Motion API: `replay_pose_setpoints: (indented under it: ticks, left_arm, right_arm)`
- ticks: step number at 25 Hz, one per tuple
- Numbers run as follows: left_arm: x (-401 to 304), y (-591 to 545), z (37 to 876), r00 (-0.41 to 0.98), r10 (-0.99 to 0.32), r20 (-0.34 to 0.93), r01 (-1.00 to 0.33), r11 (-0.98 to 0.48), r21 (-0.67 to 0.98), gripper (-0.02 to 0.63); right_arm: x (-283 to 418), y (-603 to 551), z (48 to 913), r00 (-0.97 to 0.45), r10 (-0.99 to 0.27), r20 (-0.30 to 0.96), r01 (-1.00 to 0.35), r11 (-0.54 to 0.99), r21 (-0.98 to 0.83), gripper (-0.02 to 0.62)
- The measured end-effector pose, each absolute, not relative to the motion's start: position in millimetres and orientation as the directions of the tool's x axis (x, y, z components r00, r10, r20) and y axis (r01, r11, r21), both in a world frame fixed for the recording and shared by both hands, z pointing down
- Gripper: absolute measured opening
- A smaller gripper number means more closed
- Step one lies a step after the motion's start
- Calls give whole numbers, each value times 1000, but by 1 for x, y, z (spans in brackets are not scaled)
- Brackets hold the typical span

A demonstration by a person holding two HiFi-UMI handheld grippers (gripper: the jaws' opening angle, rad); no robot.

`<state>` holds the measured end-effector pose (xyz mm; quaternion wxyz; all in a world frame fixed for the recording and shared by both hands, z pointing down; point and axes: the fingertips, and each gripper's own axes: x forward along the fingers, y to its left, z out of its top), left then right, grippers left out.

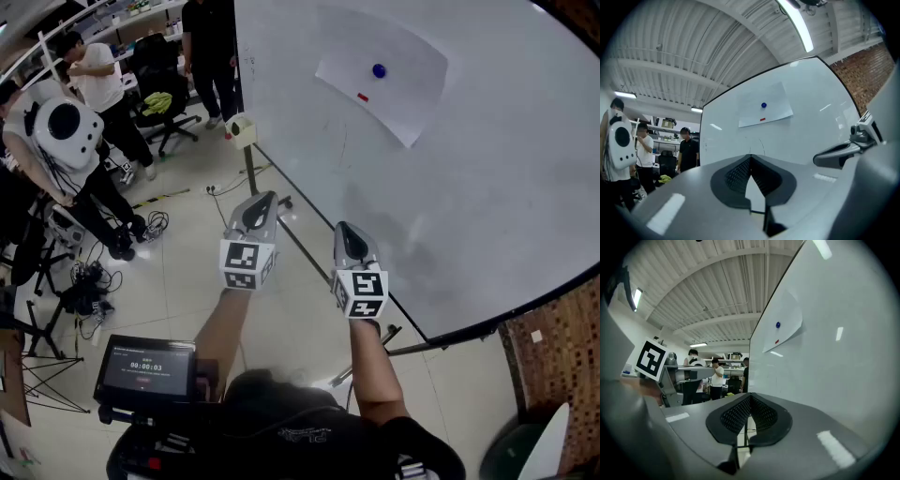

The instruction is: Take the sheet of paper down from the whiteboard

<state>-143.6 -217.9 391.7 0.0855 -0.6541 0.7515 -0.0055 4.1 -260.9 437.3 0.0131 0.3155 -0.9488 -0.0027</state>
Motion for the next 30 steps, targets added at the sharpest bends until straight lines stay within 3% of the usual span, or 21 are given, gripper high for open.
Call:
replay_pose_setpoints:
  ticks: [8, 19, 22, 30]
  left_arm:
    - [-90, -252, 331, 76, -969, -234, -976, -25, -214, 2]
    - [-101, -405, 224, 354, -864, -359, -912, -233, -338, 5]
    - [-96, -424, 212, 402, -838, -369, -893, -269, -361, 70]
    - [-42, -413, 167, 486, -780, -394, -860, -349, -372, 123]
  right_arm:
    - [45, -262, 405, -714, -695, -79, -698, 716, 6, 14]
    - [18, -384, 357, -513, -842, -166, -849, 527, -52, 14]
    - [19, -396, 358, -460, -870, -176, -878, 475, -56, 14]
    - [64, -372, 304, -394, -885, -249, -903, 423, -75, 14]
